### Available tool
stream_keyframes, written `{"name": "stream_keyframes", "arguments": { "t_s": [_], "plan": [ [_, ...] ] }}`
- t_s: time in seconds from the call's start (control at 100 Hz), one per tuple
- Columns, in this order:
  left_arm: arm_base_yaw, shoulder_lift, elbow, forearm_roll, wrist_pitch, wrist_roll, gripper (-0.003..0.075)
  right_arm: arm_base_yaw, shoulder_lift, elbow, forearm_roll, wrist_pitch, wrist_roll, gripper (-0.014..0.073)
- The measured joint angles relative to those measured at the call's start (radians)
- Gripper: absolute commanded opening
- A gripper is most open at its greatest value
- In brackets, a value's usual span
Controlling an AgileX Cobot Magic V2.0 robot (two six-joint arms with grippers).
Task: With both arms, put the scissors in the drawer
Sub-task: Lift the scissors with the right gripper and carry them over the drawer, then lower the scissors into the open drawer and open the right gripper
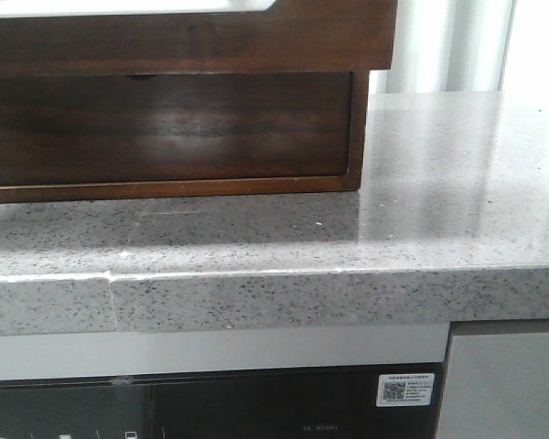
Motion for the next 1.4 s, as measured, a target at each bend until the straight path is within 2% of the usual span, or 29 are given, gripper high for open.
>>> {"name": "stream_keyframes", "arguments": {
  "t_s": [0.39,0.51,0.63,0.7,1.12,1.4],
  "plan": [
    [0.000,0.000,0.000,0.000,0.000,0.000,0.0337,0.004,0.034,0.000,0.014,0.006,-0.007,-0.0114],
    [0.000,0.000,0.000,0.000,0.000,0.000,0.0337,0.004,0.034,0.000,0.014,0.006,-0.007,0.0000],
    [0.000,0.000,0.000,0.000,0.000,0.000,0.0337,0.004,0.034,0.000,0.014,0.006,-0.007,0.0178],
    [0.000,0.000,0.000,0.000,0.000,0.000,0.0337,0.004,0.034,0.000,0.014,0.006,-0.007,0.0228],
    [0.000,0.000,0.000,0.000,0.001,0.000,0.0337,0.004,0.029,-0.033,0.019,0.006,-0.007,0.0227],
    [0.000,0.000,0.000,0.000,0.001,0.000,0.0337,0.001,-0.075,-0.087,0.051,-0.002,0.023,0.0227]
  ]
}}
